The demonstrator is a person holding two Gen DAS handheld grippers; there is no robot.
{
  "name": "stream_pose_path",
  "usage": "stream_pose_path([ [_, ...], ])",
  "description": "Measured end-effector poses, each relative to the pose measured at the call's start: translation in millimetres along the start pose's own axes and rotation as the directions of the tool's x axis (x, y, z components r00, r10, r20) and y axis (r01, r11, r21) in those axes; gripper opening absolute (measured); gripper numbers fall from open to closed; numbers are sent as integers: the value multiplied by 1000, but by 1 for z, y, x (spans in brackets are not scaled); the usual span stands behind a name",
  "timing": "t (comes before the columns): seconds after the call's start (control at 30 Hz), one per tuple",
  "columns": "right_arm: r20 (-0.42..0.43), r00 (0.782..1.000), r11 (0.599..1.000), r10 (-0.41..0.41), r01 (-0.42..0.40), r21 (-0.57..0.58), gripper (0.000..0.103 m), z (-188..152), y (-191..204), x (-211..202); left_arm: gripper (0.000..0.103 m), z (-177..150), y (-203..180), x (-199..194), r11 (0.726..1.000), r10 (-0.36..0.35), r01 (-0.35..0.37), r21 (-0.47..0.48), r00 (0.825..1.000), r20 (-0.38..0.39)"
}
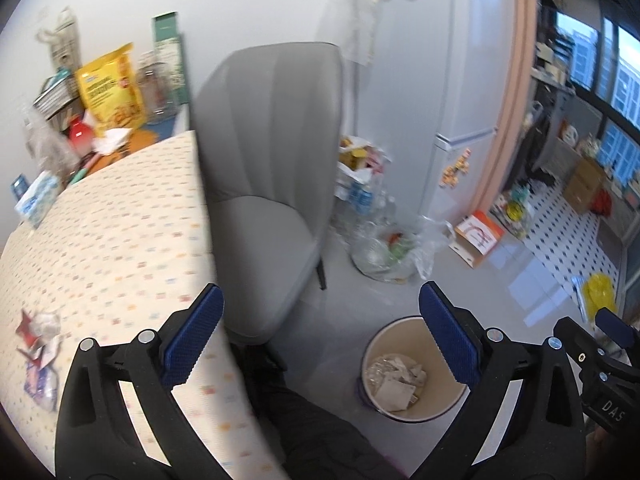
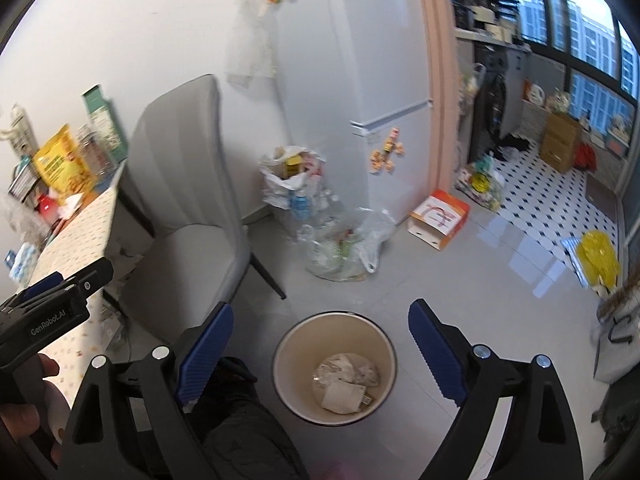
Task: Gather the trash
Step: 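Move both tools back to the trash on the table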
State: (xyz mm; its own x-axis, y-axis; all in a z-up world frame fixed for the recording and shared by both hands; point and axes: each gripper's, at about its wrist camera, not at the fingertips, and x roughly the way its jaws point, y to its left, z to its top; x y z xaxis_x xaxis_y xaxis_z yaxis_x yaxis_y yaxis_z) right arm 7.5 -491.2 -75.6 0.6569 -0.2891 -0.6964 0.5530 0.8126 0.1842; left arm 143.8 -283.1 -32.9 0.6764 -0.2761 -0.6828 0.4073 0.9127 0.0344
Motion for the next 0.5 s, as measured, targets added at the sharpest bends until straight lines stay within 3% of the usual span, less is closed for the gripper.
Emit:
stream_pose_path([
  [0.5, 53, 988, 968, 143, -129, -214, 92, -11, 156, -51, 97, -26, 157, -61, 973, 123, -105, -206, 990, 76],
])
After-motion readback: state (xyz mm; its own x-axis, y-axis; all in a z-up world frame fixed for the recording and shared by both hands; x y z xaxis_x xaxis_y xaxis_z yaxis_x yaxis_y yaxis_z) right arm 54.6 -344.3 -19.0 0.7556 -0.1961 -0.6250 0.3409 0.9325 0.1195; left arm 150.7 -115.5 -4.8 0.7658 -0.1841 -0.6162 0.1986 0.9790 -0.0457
